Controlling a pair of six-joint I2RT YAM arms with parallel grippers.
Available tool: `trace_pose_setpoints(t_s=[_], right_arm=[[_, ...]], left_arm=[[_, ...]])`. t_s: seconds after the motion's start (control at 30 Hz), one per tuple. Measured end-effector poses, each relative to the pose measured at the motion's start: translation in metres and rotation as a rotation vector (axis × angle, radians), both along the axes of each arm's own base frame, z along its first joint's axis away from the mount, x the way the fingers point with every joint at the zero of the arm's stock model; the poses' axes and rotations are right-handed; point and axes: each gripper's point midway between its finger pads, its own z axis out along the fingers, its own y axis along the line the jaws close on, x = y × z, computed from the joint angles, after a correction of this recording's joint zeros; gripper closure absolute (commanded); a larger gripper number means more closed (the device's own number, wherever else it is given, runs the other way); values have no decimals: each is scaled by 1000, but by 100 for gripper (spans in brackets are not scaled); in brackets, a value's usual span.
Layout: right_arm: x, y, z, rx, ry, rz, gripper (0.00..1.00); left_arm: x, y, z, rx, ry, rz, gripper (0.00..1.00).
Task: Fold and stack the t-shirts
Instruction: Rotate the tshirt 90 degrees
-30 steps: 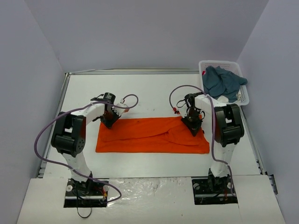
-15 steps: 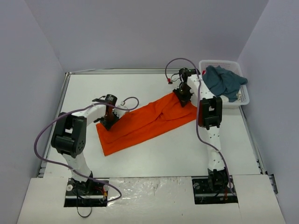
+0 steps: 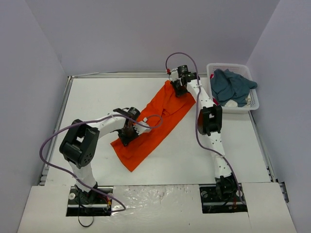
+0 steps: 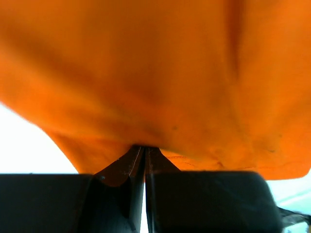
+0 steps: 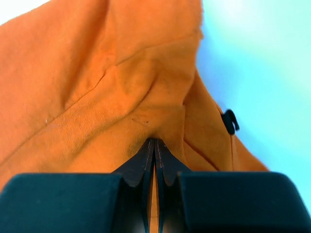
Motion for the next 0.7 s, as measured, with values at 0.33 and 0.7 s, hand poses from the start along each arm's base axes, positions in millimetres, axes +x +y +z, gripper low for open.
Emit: trace_pose_setpoints(t_s=[0.33, 0.7], right_arm=[[17, 41, 0, 92, -78, -23, 100], [17, 51, 2, 148, -69, -30, 100]], left_arm=[[-57, -76, 0, -53, 160, -202, 98], [-123, -130, 3, -162, 410, -272, 98]])
